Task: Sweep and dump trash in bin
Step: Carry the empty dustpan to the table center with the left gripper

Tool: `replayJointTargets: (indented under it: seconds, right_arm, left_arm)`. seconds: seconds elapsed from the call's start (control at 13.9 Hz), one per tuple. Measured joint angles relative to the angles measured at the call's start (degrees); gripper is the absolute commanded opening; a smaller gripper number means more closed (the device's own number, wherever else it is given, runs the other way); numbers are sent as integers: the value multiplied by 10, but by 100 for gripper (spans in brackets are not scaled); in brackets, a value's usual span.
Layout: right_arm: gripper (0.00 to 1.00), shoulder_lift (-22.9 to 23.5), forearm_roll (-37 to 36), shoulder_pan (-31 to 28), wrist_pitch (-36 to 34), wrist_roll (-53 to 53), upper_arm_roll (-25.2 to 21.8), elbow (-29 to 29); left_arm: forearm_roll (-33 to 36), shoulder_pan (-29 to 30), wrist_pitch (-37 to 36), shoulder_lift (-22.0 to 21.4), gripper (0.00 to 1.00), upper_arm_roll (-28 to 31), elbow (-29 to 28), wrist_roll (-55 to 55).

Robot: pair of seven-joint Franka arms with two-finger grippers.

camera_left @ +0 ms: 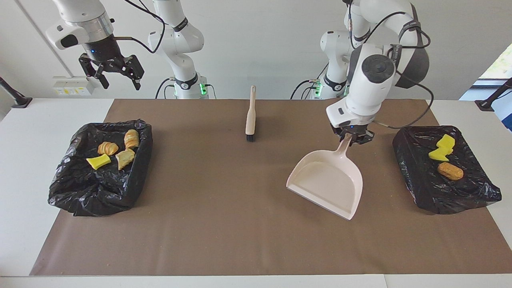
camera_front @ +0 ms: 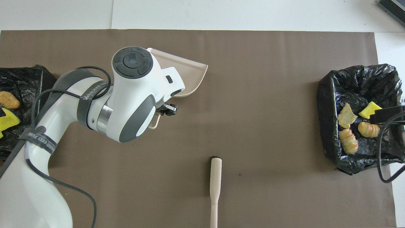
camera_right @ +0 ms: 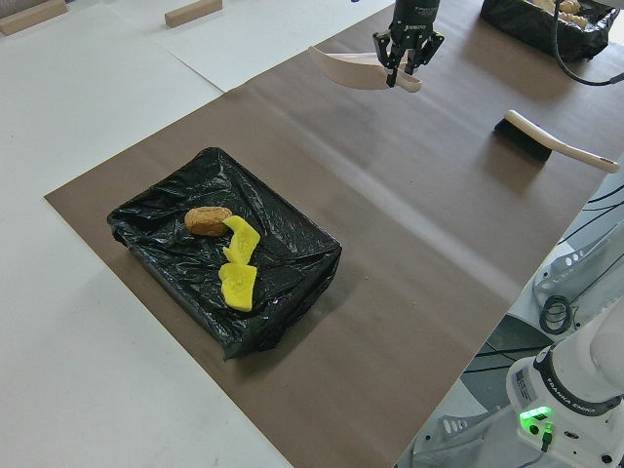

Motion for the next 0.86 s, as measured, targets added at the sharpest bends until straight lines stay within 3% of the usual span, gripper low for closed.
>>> replayJointTargets:
  seconds: [0.43,0.79,0.86]
  right_arm:
    - [100,0,0,0,0,0,0,0]
    - [100,0,0,0,0,0,0,0]
    - [100,0,0,0,0,0,0,0]
  left_arm:
    - [-16,-59,53,61,0,0,54,-217]
    - [-23,-100,114,122,0,1,59,-291]
    - [-23,-106,118,128,5,1,60,-296]
